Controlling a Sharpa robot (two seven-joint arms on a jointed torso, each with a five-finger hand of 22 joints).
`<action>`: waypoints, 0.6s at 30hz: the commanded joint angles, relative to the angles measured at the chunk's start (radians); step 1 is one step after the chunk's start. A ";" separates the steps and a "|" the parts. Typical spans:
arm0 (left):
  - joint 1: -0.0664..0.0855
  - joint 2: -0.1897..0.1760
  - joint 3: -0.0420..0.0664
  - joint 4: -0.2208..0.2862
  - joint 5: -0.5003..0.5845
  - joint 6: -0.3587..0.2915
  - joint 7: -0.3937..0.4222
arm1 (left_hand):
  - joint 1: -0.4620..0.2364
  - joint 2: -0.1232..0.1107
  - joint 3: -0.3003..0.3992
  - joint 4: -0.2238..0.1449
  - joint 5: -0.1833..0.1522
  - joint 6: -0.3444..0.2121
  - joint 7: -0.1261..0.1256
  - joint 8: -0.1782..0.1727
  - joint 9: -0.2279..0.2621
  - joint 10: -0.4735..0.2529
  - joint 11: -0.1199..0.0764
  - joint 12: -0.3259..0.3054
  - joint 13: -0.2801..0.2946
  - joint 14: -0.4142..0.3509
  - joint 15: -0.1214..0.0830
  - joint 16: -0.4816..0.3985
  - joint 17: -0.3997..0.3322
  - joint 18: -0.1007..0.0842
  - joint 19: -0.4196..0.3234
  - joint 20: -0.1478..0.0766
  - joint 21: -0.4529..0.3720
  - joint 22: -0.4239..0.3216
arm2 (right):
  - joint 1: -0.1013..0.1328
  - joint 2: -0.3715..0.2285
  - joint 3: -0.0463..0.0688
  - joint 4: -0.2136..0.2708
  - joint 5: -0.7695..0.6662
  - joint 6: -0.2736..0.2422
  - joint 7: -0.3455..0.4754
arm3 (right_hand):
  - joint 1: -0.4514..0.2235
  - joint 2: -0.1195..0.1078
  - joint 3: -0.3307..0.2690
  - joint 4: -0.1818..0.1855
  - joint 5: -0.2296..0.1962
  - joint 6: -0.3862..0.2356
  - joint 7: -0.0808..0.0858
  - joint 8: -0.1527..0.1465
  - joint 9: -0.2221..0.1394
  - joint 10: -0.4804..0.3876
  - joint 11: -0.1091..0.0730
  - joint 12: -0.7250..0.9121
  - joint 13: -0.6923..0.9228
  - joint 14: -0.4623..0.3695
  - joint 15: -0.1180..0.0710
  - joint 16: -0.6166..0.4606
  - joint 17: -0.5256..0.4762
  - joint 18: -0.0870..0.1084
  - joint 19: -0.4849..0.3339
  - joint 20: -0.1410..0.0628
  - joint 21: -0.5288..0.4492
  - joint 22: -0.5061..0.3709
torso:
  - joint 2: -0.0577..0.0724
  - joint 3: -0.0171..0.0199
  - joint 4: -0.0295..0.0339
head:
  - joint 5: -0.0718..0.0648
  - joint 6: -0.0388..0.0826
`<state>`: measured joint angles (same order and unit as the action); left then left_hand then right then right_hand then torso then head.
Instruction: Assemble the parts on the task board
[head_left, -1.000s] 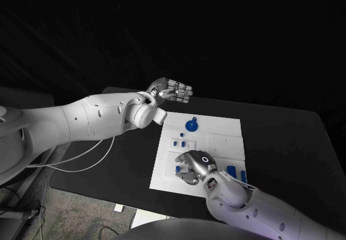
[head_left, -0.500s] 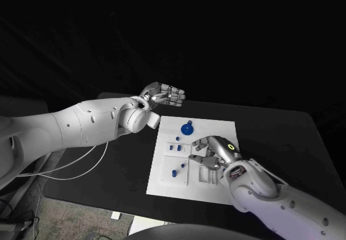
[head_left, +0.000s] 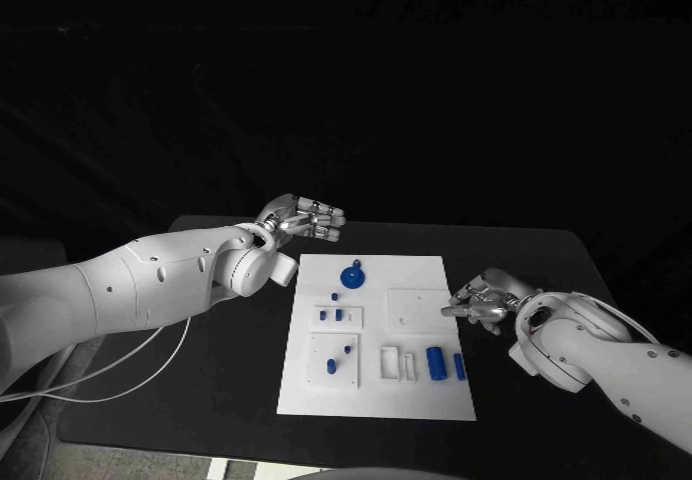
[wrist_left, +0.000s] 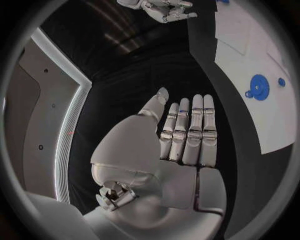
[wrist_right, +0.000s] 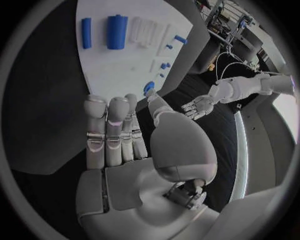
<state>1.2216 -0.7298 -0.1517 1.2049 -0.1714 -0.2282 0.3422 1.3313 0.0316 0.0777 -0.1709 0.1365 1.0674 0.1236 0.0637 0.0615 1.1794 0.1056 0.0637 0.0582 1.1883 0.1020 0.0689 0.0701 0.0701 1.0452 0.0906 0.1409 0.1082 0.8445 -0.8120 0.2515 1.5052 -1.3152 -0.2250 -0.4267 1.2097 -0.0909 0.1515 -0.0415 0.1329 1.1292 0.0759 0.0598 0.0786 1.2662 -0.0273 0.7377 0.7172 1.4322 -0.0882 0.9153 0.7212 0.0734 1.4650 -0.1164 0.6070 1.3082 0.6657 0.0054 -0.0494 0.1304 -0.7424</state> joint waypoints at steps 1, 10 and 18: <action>-0.009 0.001 0.000 0.001 -0.003 0.009 0.050 | -0.011 0.001 0.002 0.007 0.004 0.006 -0.002 0.000 0.001 0.003 -0.004 -0.005 0.000 0.010 0.000 -0.003 0.000 -0.014 0.002 -0.002 0.008 0.002 | 0.002 -0.007 0.001 -0.011 0.111 0.165 -0.099 | -0.018 -0.004 0.046 -0.011 0.100 0.021 -0.008 0.000 0.008 0.012 -0.006 0.109 0.144 -0.007 -0.006 0.045 0.071 -0.011 0.047 0.001 0.040 0.076 | -0.016 0.0060 -0.0059 | -0.012 0.003; -0.033 -0.005 0.000 0.014 0.019 0.004 0.074 | -0.017 0.001 0.002 0.013 0.005 0.008 -0.002 0.000 0.001 0.007 -0.004 -0.005 0.000 0.029 -0.005 -0.004 0.000 -0.018 0.006 -0.008 0.016 0.005 | -0.004 0.011 0.000 -0.035 0.122 0.237 -0.186 | -0.078 -0.018 0.081 0.034 0.062 0.039 -0.015 0.005 0.035 0.088 -0.007 0.310 0.458 0.003 -0.008 0.108 0.223 -0.012 0.045 -0.002 0.135 0.089 | -0.034 0.0073 -0.0125 | -0.041 -0.015; -0.045 -0.007 0.000 0.026 0.005 0.007 0.076 | -0.064 -0.033 -0.084 0.055 0.065 -0.008 -0.006 0.001 0.001 -0.008 0.000 -0.003 0.001 0.028 -0.001 -0.005 0.000 -0.019 0.007 -0.003 0.016 0.002 | -0.013 0.046 -0.024 -0.059 0.120 0.238 -0.213 | -0.097 -0.025 0.044 0.087 0.048 0.000 -0.005 0.004 0.027 0.103 -0.001 0.273 0.489 0.009 -0.003 0.096 0.248 -0.006 0.043 0.003 0.174 0.092 | -0.050 0.0005 -0.0138 | -0.070 -0.032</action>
<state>1.1775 -0.7380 -0.1521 1.2268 -0.1651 -0.2288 0.3943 1.2694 -0.0029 -0.0030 -0.1183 0.1965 1.0619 0.1184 0.0637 0.0615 1.1786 0.1065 0.0637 0.0582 1.2097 0.0982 0.0689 0.0699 0.0700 1.0487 0.0871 0.1525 0.1111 0.8326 -0.7706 0.2279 1.4490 -1.2023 -0.0230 -0.6032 1.1210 -0.1165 0.1998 0.0449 0.1851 1.1366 0.0716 0.0598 0.1059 1.3637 -0.0269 1.0141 1.2051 1.4365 -0.0911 1.0147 0.9687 0.0749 1.4649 -0.1162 0.7755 1.3080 0.6237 0.0091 -0.0621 0.0687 -0.7671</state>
